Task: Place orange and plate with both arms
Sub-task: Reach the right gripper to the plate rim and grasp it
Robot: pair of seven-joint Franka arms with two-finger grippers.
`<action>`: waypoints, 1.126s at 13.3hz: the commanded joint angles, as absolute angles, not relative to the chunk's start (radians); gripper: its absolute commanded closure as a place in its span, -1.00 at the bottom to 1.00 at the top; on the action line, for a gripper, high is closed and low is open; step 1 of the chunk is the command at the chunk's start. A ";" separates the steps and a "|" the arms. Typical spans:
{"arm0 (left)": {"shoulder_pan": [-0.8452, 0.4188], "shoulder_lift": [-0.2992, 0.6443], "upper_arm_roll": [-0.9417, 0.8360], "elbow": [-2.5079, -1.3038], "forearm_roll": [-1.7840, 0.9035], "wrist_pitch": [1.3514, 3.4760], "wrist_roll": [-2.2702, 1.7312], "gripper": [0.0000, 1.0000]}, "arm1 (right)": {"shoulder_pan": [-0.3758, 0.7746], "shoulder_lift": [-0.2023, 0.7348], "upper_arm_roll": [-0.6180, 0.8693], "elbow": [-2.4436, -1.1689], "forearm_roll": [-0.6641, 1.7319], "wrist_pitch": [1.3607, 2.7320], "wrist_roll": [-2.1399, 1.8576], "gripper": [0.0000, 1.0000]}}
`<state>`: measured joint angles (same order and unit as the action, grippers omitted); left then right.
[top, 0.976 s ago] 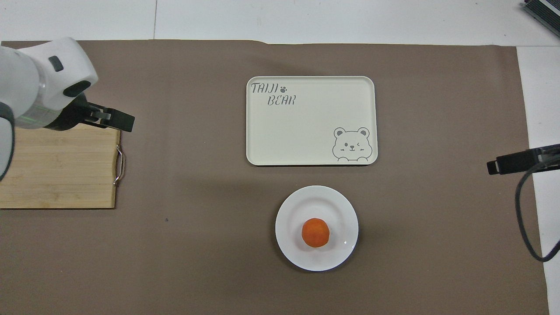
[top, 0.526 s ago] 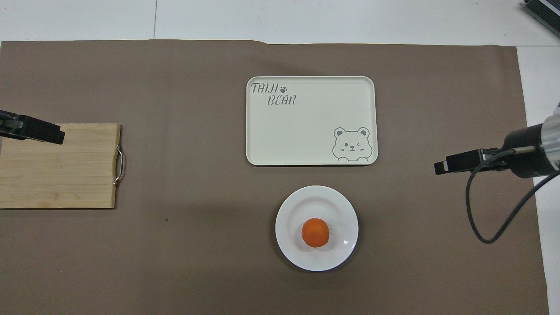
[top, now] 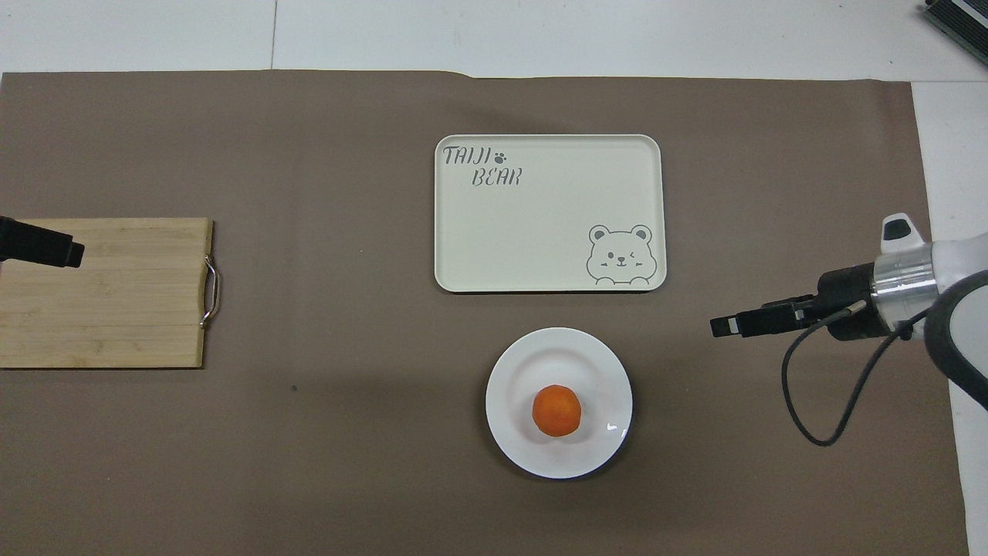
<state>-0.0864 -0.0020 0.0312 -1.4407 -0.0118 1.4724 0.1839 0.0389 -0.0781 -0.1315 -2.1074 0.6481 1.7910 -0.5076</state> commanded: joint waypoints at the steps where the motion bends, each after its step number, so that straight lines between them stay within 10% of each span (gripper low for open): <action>1: -0.075 -0.015 0.026 -1.448 -0.008 1.453 0.201 -1.00 | 0.029 -0.109 -0.126 -2.193 0.731 1.818 -0.580 -1.00; 15: -0.067 -0.021 0.020 -1.447 -0.006 1.457 0.190 -1.00 | 0.046 -0.134 -0.124 -2.503 0.914 1.950 -0.912 -1.00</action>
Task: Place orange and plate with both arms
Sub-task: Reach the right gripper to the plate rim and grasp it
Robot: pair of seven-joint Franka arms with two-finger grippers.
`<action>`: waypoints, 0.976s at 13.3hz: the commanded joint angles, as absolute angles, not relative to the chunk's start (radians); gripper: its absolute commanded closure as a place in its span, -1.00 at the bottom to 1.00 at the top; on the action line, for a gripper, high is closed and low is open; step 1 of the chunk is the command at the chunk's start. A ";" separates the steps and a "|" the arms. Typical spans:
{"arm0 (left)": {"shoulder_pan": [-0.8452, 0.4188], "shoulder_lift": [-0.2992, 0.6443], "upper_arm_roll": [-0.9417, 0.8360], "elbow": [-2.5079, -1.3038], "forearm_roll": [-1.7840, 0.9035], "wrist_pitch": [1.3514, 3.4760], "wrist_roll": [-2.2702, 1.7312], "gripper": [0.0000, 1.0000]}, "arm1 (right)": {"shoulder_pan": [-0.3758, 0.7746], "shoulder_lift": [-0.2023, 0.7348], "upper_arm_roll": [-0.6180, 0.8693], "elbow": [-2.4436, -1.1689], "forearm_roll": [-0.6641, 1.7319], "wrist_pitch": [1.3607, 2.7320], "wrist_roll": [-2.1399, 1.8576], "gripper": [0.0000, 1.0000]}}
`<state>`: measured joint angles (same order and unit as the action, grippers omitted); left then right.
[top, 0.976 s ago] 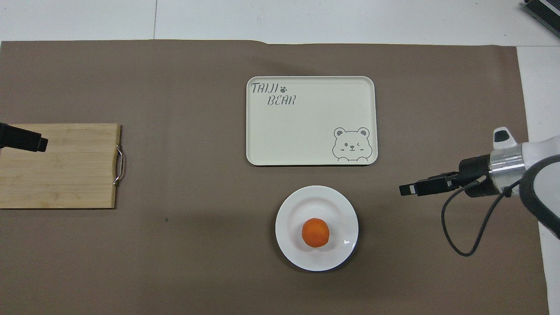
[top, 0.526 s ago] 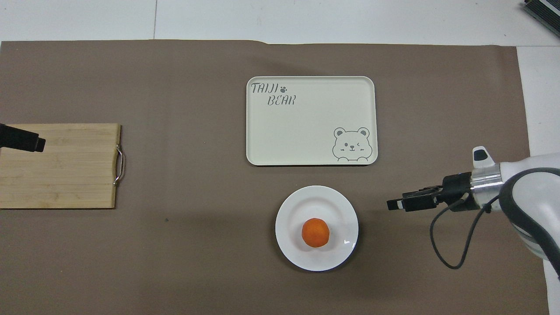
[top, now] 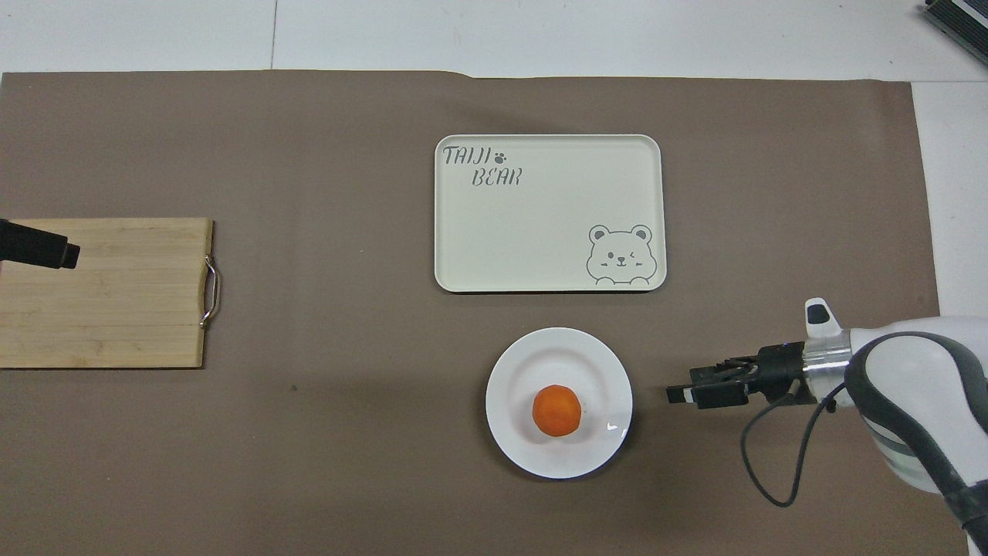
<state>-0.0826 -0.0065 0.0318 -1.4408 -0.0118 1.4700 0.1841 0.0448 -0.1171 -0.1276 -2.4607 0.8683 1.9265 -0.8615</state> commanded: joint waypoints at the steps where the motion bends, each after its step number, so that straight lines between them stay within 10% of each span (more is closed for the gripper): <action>1: -0.067 -0.021 0.020 -1.447 -0.006 1.457 0.190 -1.00 | 0.046 -0.111 -0.124 -2.520 0.952 1.951 -0.960 -1.00; 13: -0.067 -0.021 0.020 -1.447 -0.006 1.457 0.190 -1.00 | 0.149 -0.049 -0.123 -2.622 1.109 2.060 -1.098 -1.00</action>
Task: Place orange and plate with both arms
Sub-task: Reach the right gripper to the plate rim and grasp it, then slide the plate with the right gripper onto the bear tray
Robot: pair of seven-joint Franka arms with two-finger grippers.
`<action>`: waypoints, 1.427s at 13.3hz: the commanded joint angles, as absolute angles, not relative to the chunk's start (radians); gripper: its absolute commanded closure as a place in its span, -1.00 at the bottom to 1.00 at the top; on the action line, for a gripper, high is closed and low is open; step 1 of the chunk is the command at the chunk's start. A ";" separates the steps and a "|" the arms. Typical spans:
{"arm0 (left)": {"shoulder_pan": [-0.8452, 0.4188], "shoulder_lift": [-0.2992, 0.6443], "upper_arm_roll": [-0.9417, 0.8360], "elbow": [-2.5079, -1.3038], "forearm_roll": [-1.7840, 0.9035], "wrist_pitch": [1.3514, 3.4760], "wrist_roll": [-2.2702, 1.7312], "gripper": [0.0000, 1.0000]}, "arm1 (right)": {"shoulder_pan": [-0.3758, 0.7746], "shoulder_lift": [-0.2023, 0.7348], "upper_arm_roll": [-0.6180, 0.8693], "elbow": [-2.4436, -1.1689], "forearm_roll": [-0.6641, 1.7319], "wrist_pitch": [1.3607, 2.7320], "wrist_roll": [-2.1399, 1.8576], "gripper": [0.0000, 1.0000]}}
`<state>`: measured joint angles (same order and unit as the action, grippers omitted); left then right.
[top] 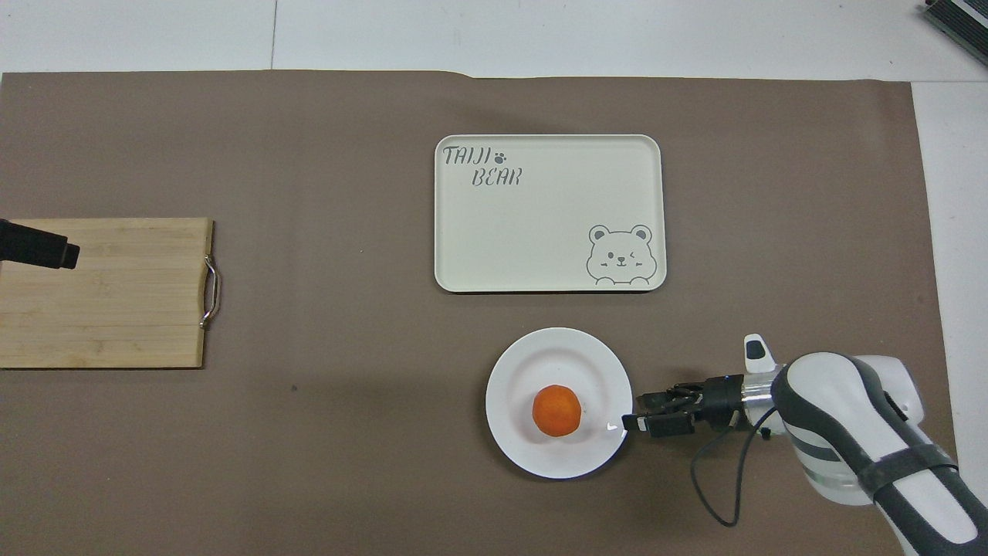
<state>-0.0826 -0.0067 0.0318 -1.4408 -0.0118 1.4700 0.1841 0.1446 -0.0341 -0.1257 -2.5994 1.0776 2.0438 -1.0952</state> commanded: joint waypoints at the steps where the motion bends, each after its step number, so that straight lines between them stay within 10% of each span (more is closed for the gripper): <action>1: -0.067 -0.021 0.020 -1.447 -0.006 1.457 0.190 -1.00 | 0.164 -0.046 -0.123 -2.631 1.120 2.060 -1.092 -1.00; 4: -0.066 -0.021 0.020 -1.447 -0.006 1.457 0.190 -1.00 | 0.193 -0.044 -0.123 -2.643 1.157 2.072 -1.094 -1.00; 12: -0.067 -0.021 0.020 -1.447 -0.006 1.457 0.190 -1.00 | 0.193 -0.040 -0.124 -2.642 1.157 2.074 -1.075 0.82; 19: -0.067 -0.021 0.021 -1.447 -0.006 1.457 0.190 -1.00 | 0.190 -0.034 -0.124 -2.629 1.157 2.060 -1.027 1.00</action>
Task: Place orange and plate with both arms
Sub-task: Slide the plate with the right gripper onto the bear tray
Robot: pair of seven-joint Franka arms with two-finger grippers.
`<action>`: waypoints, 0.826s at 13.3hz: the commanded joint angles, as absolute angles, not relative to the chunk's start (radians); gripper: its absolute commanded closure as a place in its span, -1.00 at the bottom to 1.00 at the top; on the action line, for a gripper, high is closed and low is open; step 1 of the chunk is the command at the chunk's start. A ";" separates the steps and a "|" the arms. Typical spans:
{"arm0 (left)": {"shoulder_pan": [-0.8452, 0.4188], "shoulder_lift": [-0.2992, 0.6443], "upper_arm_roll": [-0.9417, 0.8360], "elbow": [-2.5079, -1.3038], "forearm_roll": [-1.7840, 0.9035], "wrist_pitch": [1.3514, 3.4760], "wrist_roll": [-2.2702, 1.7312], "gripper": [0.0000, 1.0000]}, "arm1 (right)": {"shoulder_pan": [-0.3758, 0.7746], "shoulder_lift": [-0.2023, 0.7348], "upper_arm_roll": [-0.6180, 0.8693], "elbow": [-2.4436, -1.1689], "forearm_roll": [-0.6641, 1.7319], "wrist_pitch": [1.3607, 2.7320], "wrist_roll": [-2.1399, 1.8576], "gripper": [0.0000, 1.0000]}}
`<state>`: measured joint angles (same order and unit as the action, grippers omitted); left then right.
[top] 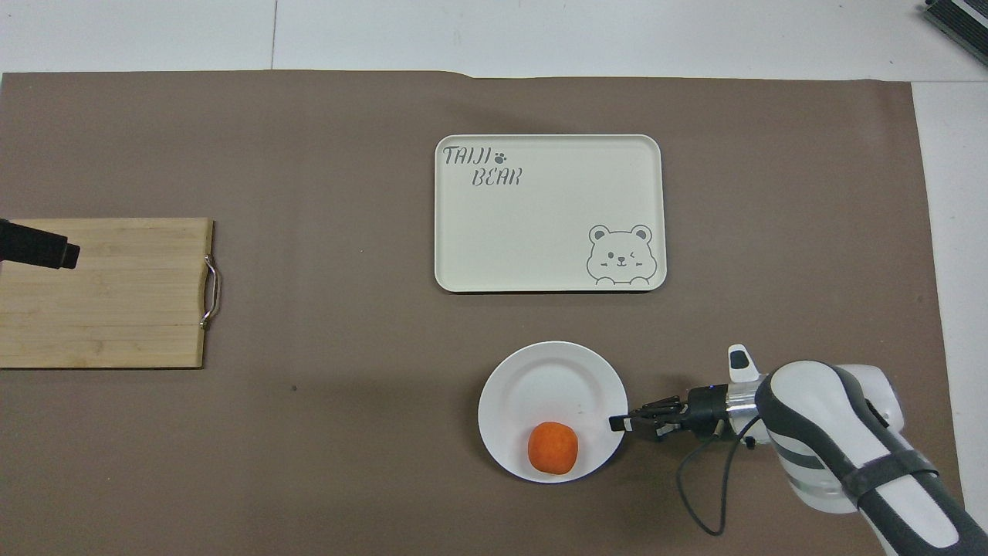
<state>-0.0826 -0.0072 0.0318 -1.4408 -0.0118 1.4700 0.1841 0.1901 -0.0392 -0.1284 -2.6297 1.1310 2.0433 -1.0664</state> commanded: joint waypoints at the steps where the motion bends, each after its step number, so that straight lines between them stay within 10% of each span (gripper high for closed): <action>1: -0.066 -0.021 0.020 -1.447 -0.006 1.457 0.190 -1.00 | 0.192 -0.032 -0.123 -2.623 1.157 2.053 -0.990 1.00; 11: -0.067 -0.021 0.020 -1.447 -0.006 1.457 0.190 -1.00 | 0.127 0.031 -0.127 -2.472 1.154 1.792 -0.698 1.00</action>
